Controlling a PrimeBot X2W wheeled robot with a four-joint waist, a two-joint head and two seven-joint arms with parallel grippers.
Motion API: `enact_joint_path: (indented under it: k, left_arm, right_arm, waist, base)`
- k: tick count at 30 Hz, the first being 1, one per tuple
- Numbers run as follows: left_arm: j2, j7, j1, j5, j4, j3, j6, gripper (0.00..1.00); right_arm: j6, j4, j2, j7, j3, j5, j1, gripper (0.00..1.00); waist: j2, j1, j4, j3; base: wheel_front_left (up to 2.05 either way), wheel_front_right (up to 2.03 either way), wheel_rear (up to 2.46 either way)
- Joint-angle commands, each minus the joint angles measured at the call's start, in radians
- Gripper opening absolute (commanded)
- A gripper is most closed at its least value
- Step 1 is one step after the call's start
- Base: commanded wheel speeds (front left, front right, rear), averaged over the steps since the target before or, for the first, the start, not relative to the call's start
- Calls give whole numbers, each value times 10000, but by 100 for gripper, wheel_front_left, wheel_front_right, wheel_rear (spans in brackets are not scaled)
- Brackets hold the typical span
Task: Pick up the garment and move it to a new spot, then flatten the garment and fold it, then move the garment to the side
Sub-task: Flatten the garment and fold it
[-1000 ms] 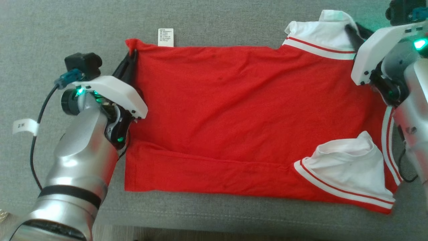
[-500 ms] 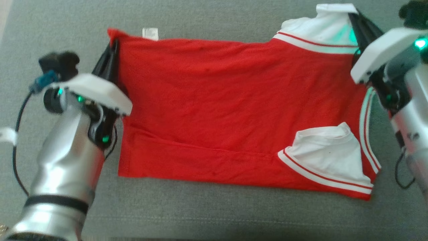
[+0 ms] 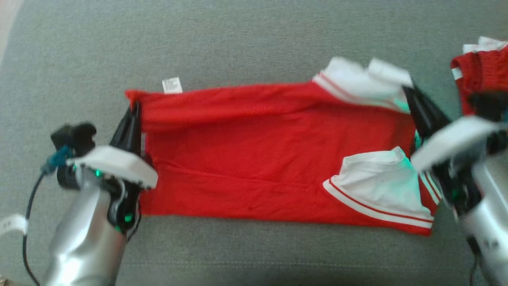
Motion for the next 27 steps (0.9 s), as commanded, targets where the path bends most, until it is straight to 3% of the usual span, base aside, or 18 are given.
enact_joint_path:
  k: [1, 7, 15, 16, 17, 18, 19, 22, 27]
  left_arm:
    - [360, -121, 14, -29, -411, 465, 78, 0]
    - [496, -121, 824, -246, -845, 694, 301, 0]
    - [537, 49, 1356, -497, -1071, 822, 527, 0]
    - [522, 101, 1408, -543, -1036, 825, 541, 0]
    - [512, 155, 1459, -576, -992, 818, 556, 27]
    - [508, 160, 1511, -604, -966, 830, 575, 73]
    - [499, 167, 1568, -623, -937, 833, 602, 100]
    - [479, 127, 1756, -615, -925, 833, 668, 100]
    - [475, -67, 2228, -66, -1425, 925, 1131, 100]
  right_arm:
    - [-7, -664, -204, -81, -135, 18, 462, 0]
    - [-7, -2579, 184, 107, -1201, -43, 2615, 0]
    - [-7, -4006, 1053, 810, -1994, -294, 4641, 1]
    - [-7, -4063, 1141, 925, -2017, -359, 4780, 32]
    - [-7, -4045, 1221, 1089, -2062, -456, 4911, 100]
    - [-7, -4084, 1268, 1158, -2082, -614, 4972, 100]
    - [-7, -4128, 1346, 1182, -2109, -718, 5009, 100]
    - [-7, -4254, 1529, 1168, -2197, -1040, 5088, 100]
    - [-7, -4692, 1780, 673, -2424, -1951, 5153, 100]
  waist:
    - [0, 0, -88, -28]
    - [0, 0, -327, -18]
    - [0, 0, -463, 108]
    - [0, 0, -480, 116]
    - [0, 0, -498, 116]
    - [0, 0, -522, 115]
    - [0, 0, -537, 109]
    - [0, 0, -559, 54]
    - [0, 0, -551, -205]
  base:
    - [0, 0, 0]
    - [0, 0, 0]
    - [0, 0, 0]
    - [0, 0, 0]
    - [0, 0, 0]
    - [0, 0, 0]
    - [0, 0, 0]
    - [0, 0, 0]
    - [0, 0, 0]
